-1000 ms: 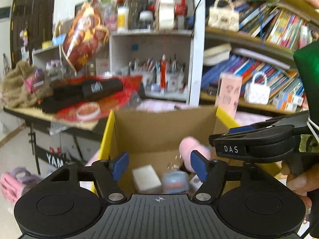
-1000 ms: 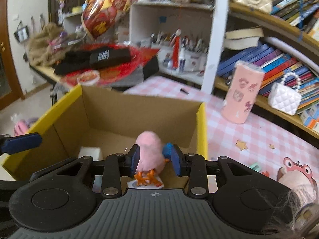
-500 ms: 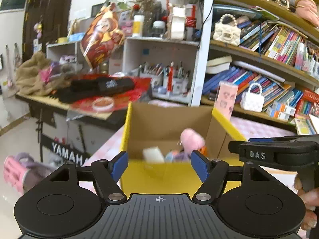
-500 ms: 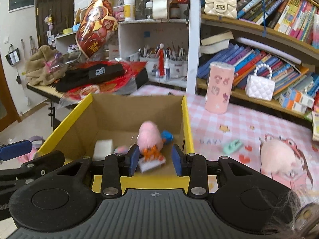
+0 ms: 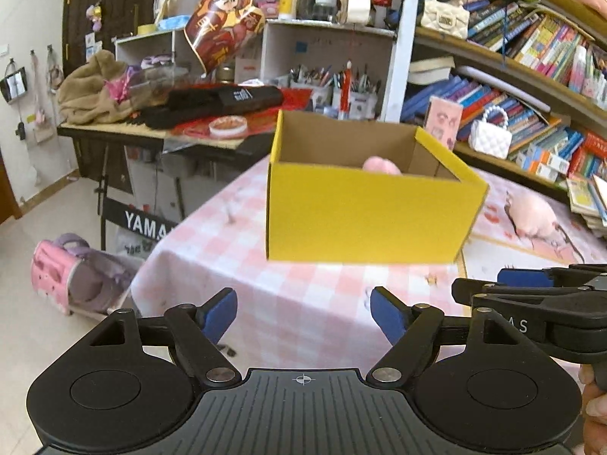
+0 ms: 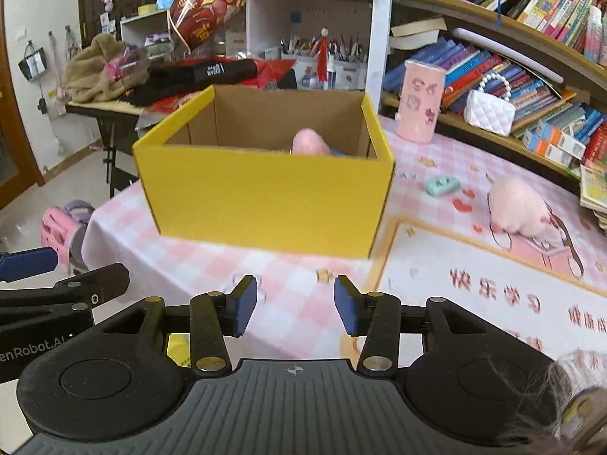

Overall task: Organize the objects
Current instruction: 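Move both tools back toward the mint eraser and remaining pink plush pig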

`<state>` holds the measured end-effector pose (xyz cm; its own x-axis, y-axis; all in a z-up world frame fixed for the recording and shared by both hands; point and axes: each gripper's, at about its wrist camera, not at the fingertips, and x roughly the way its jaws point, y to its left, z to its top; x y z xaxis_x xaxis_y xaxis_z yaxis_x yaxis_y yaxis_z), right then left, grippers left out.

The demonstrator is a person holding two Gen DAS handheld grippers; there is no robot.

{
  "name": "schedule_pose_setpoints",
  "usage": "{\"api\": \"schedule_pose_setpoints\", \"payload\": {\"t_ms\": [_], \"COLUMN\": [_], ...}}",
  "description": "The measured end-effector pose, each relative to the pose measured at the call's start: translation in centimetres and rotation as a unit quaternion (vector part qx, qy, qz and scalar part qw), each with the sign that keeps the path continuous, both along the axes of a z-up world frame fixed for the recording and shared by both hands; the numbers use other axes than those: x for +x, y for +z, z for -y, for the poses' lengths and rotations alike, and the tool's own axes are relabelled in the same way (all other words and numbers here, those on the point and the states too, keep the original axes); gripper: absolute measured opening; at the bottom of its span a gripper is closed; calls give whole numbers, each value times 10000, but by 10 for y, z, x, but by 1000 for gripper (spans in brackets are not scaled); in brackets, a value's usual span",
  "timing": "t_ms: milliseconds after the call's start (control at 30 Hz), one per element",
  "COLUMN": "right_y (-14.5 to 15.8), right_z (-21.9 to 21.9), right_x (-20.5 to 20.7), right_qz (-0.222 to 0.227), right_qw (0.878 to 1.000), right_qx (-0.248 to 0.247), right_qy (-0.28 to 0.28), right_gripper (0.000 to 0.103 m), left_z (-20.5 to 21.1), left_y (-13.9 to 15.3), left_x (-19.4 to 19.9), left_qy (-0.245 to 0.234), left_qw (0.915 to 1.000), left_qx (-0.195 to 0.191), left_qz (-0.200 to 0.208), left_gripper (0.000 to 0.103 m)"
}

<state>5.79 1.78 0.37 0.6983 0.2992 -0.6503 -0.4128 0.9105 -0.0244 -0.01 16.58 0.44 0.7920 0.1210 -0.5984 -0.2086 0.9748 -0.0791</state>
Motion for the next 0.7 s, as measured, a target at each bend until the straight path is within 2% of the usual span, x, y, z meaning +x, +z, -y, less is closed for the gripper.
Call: {"api": "schedule_pose_setpoints", "payload": {"t_ms": [300, 700], "right_y": [-10, -17], "right_z": [17, 61], "right_x": [-35, -66], "right_qz": [-57, -168], "right_qw": [9997, 9941], "right_qx": [-3, 82], "right_qy": [-218, -1066], "right_gripper": [49, 52], "left_z": [20, 55], "left_y": [-5, -11], "left_x": [-24, -36], "left_qy": [-248, -1005], "left_qw": [9996, 9945], "left_qx": [120, 236], "left_qz": [-106, -193], "left_gripper": [83, 83]}}
